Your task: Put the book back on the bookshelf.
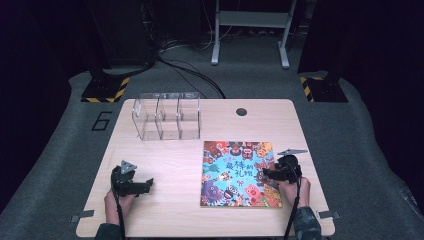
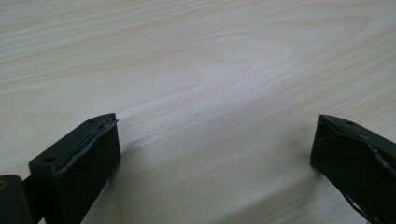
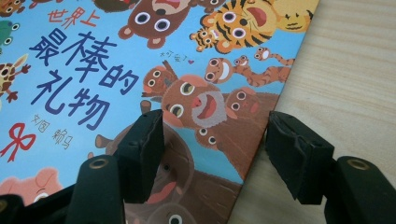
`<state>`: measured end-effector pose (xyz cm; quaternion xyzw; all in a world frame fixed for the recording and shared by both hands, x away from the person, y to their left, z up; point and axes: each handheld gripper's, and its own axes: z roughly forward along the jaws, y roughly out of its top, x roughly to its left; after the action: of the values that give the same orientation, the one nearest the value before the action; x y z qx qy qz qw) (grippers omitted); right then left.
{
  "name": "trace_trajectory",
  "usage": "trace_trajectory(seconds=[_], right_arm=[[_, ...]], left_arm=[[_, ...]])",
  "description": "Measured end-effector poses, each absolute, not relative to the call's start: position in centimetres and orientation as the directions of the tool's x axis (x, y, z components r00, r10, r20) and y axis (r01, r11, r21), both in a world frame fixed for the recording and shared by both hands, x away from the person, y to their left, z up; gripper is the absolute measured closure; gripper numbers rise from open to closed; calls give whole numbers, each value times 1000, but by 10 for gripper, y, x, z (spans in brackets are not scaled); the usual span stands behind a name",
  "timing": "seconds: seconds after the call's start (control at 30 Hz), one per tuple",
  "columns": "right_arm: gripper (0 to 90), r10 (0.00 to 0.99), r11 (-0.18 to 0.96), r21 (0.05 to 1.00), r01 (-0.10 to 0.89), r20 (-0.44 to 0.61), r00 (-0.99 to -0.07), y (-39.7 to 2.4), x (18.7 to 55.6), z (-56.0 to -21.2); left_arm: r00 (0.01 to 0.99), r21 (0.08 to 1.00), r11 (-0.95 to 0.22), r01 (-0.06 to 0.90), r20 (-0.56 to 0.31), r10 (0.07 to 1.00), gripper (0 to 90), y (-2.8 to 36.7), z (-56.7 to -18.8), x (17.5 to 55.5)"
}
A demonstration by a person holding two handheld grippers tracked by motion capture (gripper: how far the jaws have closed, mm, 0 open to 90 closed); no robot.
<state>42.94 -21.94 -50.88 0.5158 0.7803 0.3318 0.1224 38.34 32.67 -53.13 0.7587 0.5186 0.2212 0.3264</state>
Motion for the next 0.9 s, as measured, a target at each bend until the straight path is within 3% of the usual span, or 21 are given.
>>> trace_trajectory(seconds=[0.33,0.9], right_arm=[[345,879,269,576,772,182,-441,-220,439,-503],[380,869,274,597,754,183,-461,-207,434,-505]], left_arm=[[358,728,-248,639,4,934,18,326,-531,383],[326,736,-223,639,3,945,19,323,-533,383]])
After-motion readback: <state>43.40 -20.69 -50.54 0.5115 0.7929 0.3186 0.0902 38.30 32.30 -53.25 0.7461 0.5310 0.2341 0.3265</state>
